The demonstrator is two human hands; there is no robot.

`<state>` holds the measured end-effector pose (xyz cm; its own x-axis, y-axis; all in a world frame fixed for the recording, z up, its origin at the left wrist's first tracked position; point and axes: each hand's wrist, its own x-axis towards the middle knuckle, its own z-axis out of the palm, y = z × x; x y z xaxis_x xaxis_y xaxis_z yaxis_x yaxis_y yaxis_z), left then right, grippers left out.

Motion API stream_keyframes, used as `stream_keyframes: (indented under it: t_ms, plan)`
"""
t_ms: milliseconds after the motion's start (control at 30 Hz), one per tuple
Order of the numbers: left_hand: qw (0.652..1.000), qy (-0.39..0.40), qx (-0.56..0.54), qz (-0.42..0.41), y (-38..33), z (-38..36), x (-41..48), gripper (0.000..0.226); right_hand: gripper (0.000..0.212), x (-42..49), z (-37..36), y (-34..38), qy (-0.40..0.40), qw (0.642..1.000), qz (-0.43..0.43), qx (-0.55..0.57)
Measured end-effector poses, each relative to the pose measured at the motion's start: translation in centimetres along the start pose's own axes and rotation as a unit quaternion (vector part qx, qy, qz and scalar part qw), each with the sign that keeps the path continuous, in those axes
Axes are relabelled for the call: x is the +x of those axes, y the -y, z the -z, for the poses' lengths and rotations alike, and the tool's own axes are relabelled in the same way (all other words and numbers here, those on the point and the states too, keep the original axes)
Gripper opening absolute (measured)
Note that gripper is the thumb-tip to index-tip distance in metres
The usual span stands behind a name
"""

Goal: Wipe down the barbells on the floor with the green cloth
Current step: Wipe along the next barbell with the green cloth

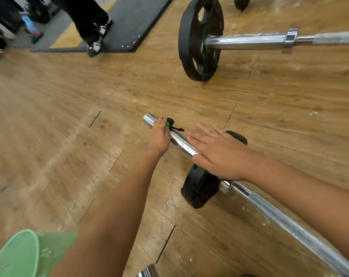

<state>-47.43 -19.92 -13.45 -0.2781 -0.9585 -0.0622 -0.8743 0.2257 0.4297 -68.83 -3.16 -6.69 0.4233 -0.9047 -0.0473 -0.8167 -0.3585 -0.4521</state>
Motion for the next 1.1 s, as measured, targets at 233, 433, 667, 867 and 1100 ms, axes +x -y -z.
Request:
stream_keyframes:
  t_ms: [233,433,667,867,1100]
  plan:
    - [1.0,0.005,0.01,0.01,-1.4,-0.7,0.5,0.046,0.065,0.1,0.5,-0.9,0.013,1.0,-0.016,0.008]
    - [0.999,0.01,-0.02,0.041,-0.6,-0.1,1.4,0.05,0.067,0.3,0.2,-1.3,0.0,1.0,-0.017,0.011]
    - [1.0,0.003,0.019,0.017,-0.1,-0.1,2.0,0.05,0.062,0.0,0.4,-1.2,-0.019,0.999,-0.045,0.023]
    - [0.995,0.037,0.07,0.064,0.4,1.5,5.3,0.038,0.069,-0.9,-0.7,0.9,-0.061,0.997,-0.054,-0.004]
    - [0.996,0.022,0.081,-0.001,2.2,1.4,2.2,0.046,0.065,-1.3,-1.1,3.5,-0.043,0.999,0.001,0.03]
